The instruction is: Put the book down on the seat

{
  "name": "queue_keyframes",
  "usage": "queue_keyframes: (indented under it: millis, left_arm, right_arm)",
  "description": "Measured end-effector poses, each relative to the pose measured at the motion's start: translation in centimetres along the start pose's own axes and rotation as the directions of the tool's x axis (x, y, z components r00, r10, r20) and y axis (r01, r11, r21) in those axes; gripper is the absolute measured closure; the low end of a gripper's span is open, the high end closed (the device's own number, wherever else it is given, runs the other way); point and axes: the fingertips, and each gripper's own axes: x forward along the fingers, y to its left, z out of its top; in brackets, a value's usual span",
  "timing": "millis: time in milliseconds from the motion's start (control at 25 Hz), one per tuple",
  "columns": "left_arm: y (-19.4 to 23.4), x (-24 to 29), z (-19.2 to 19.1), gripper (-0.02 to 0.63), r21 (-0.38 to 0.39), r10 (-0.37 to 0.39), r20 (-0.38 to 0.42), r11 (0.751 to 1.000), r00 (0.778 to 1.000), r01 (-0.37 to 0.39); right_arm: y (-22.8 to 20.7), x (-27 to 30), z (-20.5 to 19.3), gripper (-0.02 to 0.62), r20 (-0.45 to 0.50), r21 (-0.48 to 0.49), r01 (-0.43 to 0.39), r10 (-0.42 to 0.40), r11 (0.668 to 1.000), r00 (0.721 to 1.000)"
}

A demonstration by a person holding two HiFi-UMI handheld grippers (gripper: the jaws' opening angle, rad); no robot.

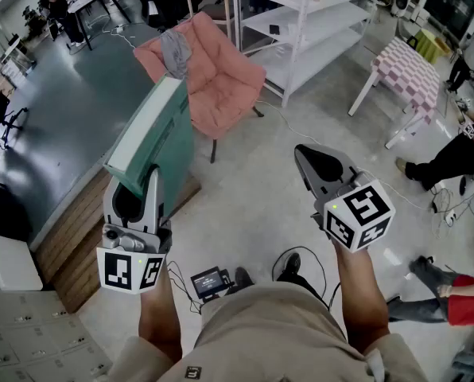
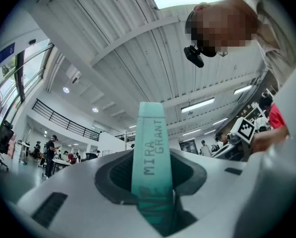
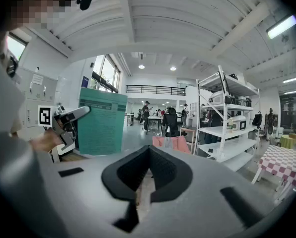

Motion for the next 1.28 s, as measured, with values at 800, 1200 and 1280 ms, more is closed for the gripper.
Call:
queue_keyframes:
  millis: [800,1200,1280]
  left_arm:
    - [2.9,0.6,-2.3,0.46,-0.027,-0.035,0.013,0.999,0.999,0.035]
    - [4.4,4.2,-4.0,0.46,-0.002,-0.007,-0.029,1.0,1.0,0.007]
    - [4.8,5.3,-4.5,0.46,0.013,0.007,-0.039,1.0,0.999,-0.007]
  right_arm:
    - [0.7,2.9,-1.1,0.604,0.0,0.036,0.011,-0.011,0.999,1.0]
    - [-3.6,7.0,-1.0,0.604,0.006,0.08,-0.031,0.031,0.996,1.0]
    - [-5.0,8.5,-1.1,0.603,0.015,0.087,-0.05,0.048,0.995,0.999]
